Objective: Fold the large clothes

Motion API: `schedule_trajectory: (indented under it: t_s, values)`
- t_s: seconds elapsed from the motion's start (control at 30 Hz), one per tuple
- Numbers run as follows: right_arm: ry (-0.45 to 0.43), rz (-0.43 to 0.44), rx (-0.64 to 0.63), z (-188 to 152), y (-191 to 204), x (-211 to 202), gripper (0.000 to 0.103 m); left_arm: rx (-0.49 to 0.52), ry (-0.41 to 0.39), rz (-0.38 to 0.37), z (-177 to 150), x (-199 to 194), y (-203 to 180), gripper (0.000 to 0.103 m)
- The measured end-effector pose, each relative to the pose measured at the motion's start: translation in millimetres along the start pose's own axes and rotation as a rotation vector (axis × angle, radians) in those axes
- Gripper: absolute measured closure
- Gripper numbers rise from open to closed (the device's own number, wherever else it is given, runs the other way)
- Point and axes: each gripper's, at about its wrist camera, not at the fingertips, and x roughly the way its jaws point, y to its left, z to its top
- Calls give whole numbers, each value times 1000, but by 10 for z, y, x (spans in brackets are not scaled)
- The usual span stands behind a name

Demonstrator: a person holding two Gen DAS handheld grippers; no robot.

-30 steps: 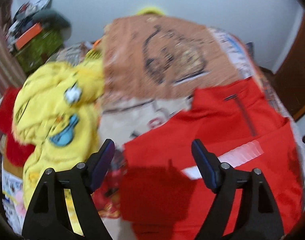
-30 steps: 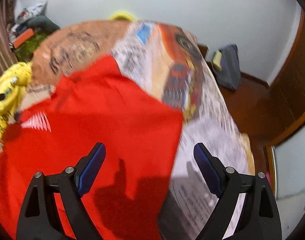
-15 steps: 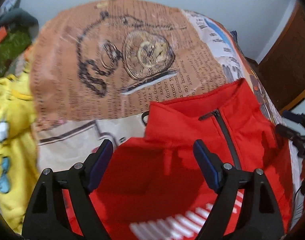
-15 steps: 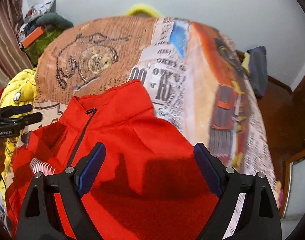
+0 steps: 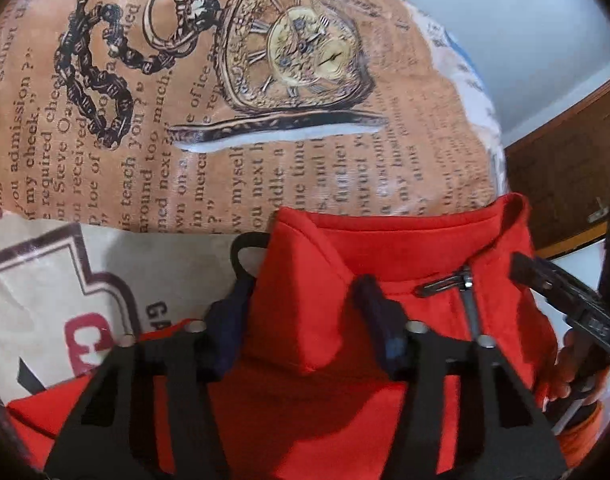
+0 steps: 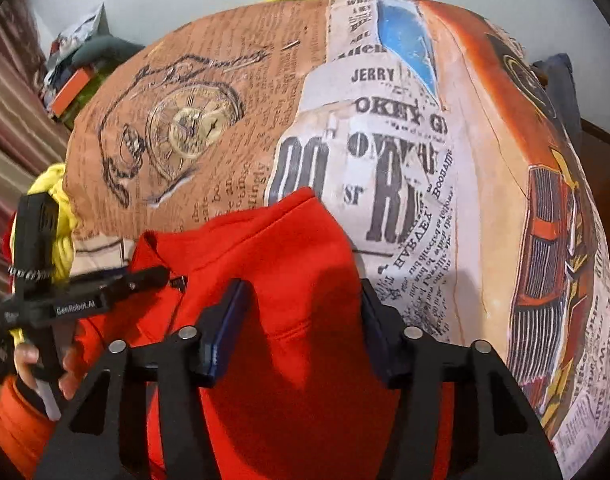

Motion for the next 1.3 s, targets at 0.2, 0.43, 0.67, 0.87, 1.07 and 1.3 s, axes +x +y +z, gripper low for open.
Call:
schedule_trajectory:
  t_s: [0.2,0.43,0.67,0.87,1.07,1.3]
  values:
    - [-48,0,-30,22,179,-236,91,92,-92,89,26,-423,-260,94]
    - [-186,-31,-74,137,396,-899,91,201,-256,121,95,-1304,-722,94]
    - [-219,-23,-158,-316,586,-1406,91,316,-267,102,-401,-1727,-960,94]
    - [-204,8,-186,-801,724,-1583,91,402,-245,99,-1041,-1960,-1062,94]
    - [-132,27,-176,-1331,740,-1527,91,449,-174,113,-1616,-1945,-1006,92]
    - [-42,-7,-148,-1832,665,-1316,91,448,-76,154,-2123,-1687,-904,91]
